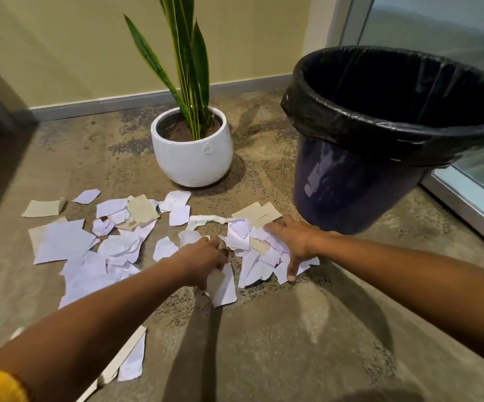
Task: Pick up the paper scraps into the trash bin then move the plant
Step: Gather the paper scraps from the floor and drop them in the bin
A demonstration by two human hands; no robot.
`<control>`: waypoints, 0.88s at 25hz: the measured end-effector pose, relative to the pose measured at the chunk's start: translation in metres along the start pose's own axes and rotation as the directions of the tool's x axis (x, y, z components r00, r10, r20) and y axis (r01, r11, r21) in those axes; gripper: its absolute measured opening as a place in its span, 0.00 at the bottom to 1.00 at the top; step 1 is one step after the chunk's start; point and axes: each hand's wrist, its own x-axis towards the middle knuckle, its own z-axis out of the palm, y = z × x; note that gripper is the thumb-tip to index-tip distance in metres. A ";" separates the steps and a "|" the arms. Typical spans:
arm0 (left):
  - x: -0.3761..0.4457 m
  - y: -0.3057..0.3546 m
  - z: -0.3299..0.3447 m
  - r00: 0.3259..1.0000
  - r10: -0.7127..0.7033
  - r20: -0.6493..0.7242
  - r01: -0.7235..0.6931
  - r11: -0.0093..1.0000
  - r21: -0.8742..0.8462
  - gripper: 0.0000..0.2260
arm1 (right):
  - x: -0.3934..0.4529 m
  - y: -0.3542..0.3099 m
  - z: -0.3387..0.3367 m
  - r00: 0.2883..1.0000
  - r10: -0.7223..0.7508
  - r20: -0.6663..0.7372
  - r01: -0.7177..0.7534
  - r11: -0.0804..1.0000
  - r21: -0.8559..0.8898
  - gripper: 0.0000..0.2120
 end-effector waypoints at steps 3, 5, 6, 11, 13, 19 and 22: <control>0.000 -0.003 -0.004 1.000 0.015 -0.015 -0.017 0.997 -0.081 0.24 | 0.000 -0.002 0.013 0.999 0.011 -0.042 -0.011 1.000 0.005 0.55; -0.001 -0.006 -0.010 0.999 0.002 -0.037 -0.008 0.989 -0.149 0.19 | -0.002 -0.004 0.017 0.998 -0.001 -0.056 0.003 0.999 0.042 0.48; -0.002 -0.008 -0.013 0.999 -0.009 -0.048 0.001 0.986 -0.168 0.17 | -0.003 -0.005 0.017 0.998 -0.013 -0.056 0.015 0.999 0.042 0.44; -0.009 -0.018 -0.029 0.988 -0.099 -0.119 0.077 0.981 -0.177 0.10 | -0.010 -0.007 0.005 0.988 -0.079 -0.135 0.086 0.995 0.047 0.15; -0.012 -0.021 -0.035 0.969 -0.181 -0.167 0.144 0.966 -0.213 0.09 | -0.014 -0.009 -0.004 0.984 -0.093 -0.153 0.109 0.989 0.100 0.11; -0.022 -0.024 -0.067 0.855 -0.350 -0.383 0.140 0.867 -0.478 0.11 | -0.034 -0.017 -0.037 0.937 -0.103 -0.334 0.214 0.924 0.317 0.09; -0.026 -0.019 -0.082 0.740 -0.502 -0.448 0.073 0.722 -0.688 0.10 | -0.047 -0.028 -0.057 0.890 -0.047 -0.454 0.275 0.849 0.451 0.06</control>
